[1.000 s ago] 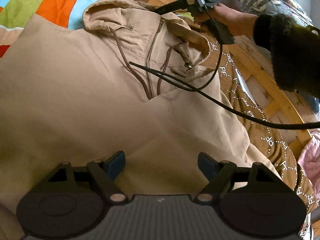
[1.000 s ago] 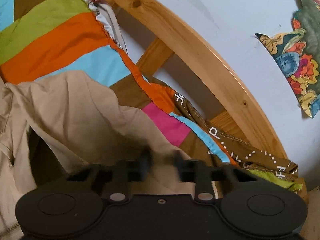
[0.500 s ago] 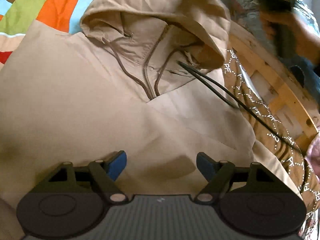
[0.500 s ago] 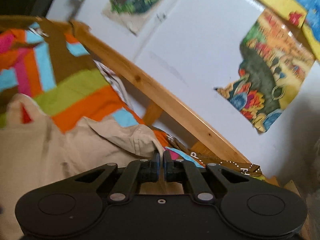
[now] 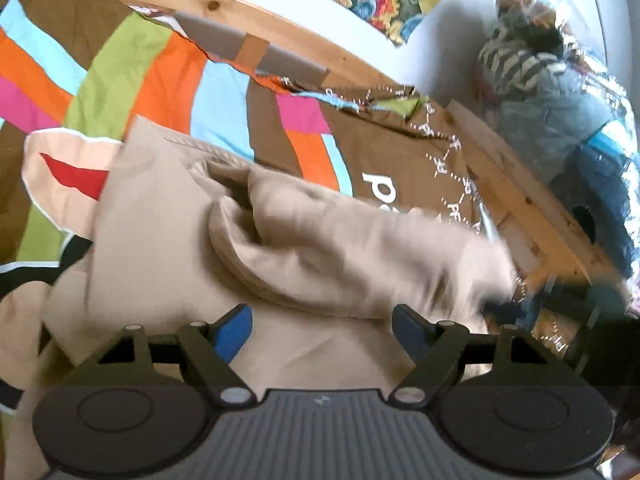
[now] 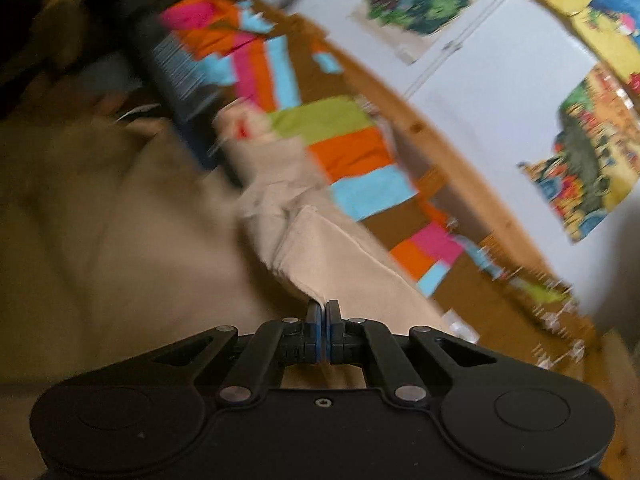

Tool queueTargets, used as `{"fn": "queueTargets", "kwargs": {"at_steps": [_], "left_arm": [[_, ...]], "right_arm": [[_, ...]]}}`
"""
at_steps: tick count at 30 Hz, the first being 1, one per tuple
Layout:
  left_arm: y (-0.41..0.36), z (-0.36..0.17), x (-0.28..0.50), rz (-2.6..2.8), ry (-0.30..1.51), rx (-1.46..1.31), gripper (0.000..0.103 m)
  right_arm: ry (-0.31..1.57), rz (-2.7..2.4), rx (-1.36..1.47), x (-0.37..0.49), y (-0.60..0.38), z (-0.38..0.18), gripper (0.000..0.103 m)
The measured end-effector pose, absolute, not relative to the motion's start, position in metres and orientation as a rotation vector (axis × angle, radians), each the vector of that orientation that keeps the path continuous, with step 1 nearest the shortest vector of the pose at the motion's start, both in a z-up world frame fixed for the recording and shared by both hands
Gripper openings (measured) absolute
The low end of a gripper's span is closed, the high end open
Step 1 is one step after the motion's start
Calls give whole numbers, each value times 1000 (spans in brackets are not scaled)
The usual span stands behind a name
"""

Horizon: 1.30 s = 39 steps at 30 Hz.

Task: Fold large clothes

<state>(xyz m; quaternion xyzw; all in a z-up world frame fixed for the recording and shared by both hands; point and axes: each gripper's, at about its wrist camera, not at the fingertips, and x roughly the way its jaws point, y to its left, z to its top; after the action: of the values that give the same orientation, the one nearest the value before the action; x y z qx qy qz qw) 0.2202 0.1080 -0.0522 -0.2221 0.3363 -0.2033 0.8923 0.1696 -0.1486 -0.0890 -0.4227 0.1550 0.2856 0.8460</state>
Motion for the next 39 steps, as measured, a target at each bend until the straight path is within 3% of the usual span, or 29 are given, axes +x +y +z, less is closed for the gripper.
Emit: {"fn": "queueTargets", "kwargs": {"at_steps": [1, 4, 11, 15, 17, 20, 22, 23, 24, 25, 29, 33, 36, 39], "left_arm": [[112, -50, 220, -421, 696, -474, 81], [120, -51, 222, -389, 692, -507, 81], [136, -76, 232, -316, 708, -567, 81], [134, -82, 243, -287, 698, -555, 79], [129, -84, 252, -286, 702, -553, 69], [126, -91, 262, -296, 726, -553, 47], [126, -97, 264, -299, 738, -559, 24], [126, -99, 266, -291, 748, -563, 16], [126, -101, 268, -284, 753, -562, 3], [126, -102, 269, -276, 750, -556, 0], [127, -95, 263, -217, 653, -522, 0], [133, -87, 260, -148, 603, -475, 0], [136, -94, 265, -137, 652, -477, 0], [136, -95, 266, -138, 682, -462, 0]], "right_arm": [[365, 618, -877, 165, -151, -96, 2], [497, 660, -750, 162, -163, -106, 23], [629, 627, -199, 181, -251, -77, 43], [630, 454, 8, 211, -298, -66, 43], [656, 388, 100, 238, -310, -66, 42], [691, 319, 191, 275, -316, -77, 41], [741, 279, 222, 299, -315, -89, 40], [756, 268, 246, 305, -313, -96, 30], [765, 266, 268, 311, -311, -102, 23], [762, 259, 274, 313, -307, -107, 12], [656, 258, 116, 312, -272, -102, 4], [567, 257, -41, 312, -250, -94, 4], [617, 242, -97, 316, -252, -112, 4], [611, 228, -132, 306, -255, -119, 14]]}}
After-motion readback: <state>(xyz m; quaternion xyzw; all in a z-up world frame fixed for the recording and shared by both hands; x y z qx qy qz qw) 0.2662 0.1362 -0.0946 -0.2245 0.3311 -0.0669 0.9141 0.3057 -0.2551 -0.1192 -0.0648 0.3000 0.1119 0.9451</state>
